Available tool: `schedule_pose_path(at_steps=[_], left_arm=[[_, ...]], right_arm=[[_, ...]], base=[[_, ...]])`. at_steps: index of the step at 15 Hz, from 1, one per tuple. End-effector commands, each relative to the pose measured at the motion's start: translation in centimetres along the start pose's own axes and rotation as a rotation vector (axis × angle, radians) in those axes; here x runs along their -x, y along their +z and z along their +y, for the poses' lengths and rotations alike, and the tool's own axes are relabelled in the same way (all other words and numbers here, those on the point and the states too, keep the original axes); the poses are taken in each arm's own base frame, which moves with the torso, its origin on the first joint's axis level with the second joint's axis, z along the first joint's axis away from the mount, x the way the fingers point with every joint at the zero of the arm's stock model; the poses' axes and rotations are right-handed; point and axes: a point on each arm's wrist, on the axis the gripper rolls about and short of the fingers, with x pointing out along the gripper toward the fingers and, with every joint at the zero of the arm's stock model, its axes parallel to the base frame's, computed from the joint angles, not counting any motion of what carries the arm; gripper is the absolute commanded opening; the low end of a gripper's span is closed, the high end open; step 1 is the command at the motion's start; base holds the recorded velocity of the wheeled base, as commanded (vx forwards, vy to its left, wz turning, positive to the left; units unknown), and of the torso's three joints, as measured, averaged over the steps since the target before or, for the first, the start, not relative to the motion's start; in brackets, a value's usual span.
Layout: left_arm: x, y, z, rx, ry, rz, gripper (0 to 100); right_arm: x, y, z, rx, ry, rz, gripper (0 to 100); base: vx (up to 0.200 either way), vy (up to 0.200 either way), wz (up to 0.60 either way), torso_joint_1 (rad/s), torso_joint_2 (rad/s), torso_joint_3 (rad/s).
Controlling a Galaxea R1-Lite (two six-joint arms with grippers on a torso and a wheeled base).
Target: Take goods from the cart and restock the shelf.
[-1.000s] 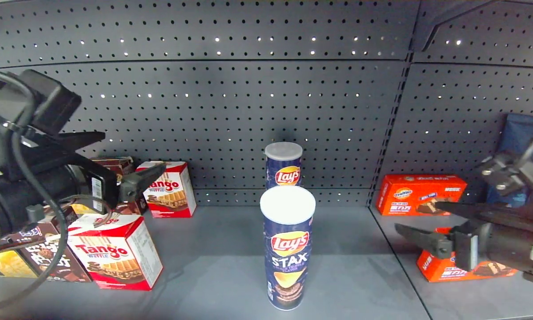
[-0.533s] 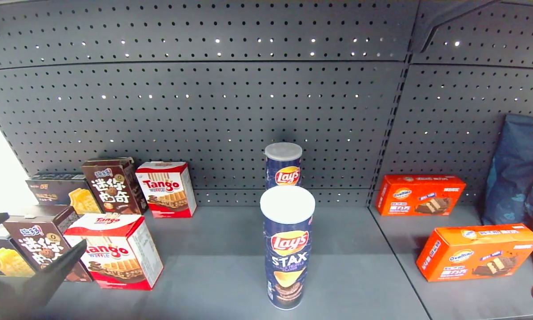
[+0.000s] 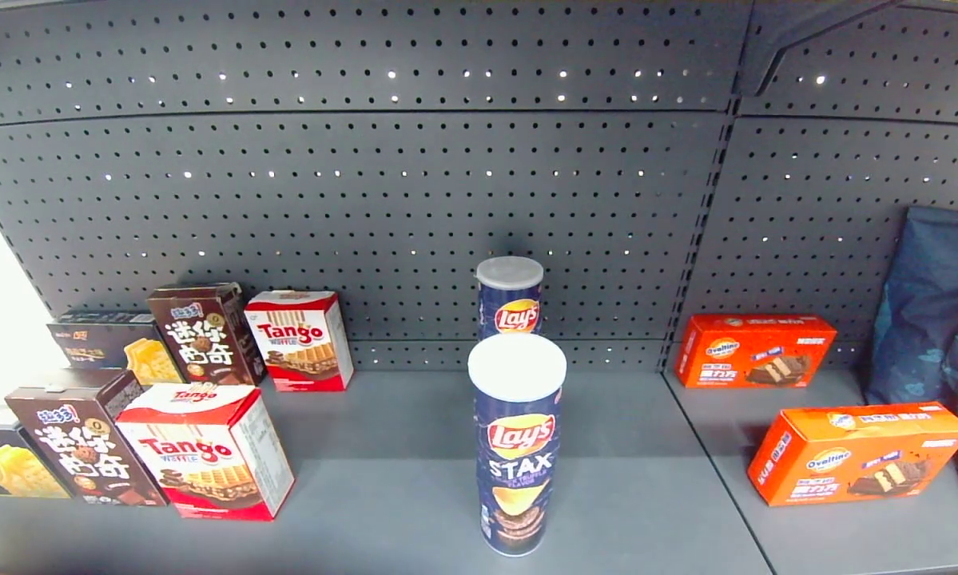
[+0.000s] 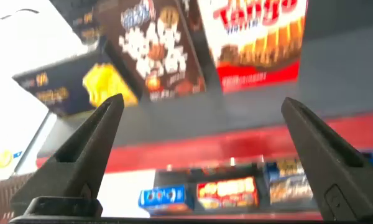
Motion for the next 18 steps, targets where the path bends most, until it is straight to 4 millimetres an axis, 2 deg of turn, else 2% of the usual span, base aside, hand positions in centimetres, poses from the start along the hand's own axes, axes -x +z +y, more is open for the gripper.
schedule_pose_path(at_steps=[1,6,8,13,14,18], left_arm=[[2.0,-1.9,0.2,0.024,0.019,-0.077,100],[2.1,-3.0,0.0,0.033,0.015,-0.075,100],[1.4,-4.3,-0.6,0.084,0.004,-0.042,100],[1.3,-4.3,-1.1,0.132,-0.217,-0.103,100],[1.2,-4.3,-1.1,0.196,-0.232,-0.102,100],[1.2,-4.3,-1.2,0.181,-0.228,-0.105,100]], right_arm=[[0.1,-0.6,0.1,-0.011,0.013,0.027,100],[0.1,-0.5,0.0,-0.017,0.01,0.024,100],[0.1,-0.5,0.0,-0.017,0.01,0.024,100],[0.1,-0.5,0.0,-0.017,0.01,0.024,100],[0.1,-0.5,0.0,-0.017,0.01,0.024,100],[0.1,-0.5,0.0,-0.017,0.01,0.024,100]], base=[[0.0,0.0,0.0,0.0,0.0,0.0],[0.0,0.0,0.0,0.0,0.0,0.0],[0.0,0.0,0.0,0.0,0.0,0.0],[0.0,0.0,0.0,0.0,0.0,0.0],[0.0,0.0,0.0,0.0,0.0,0.0],[0.0,0.0,0.0,0.0,0.0,0.0]])
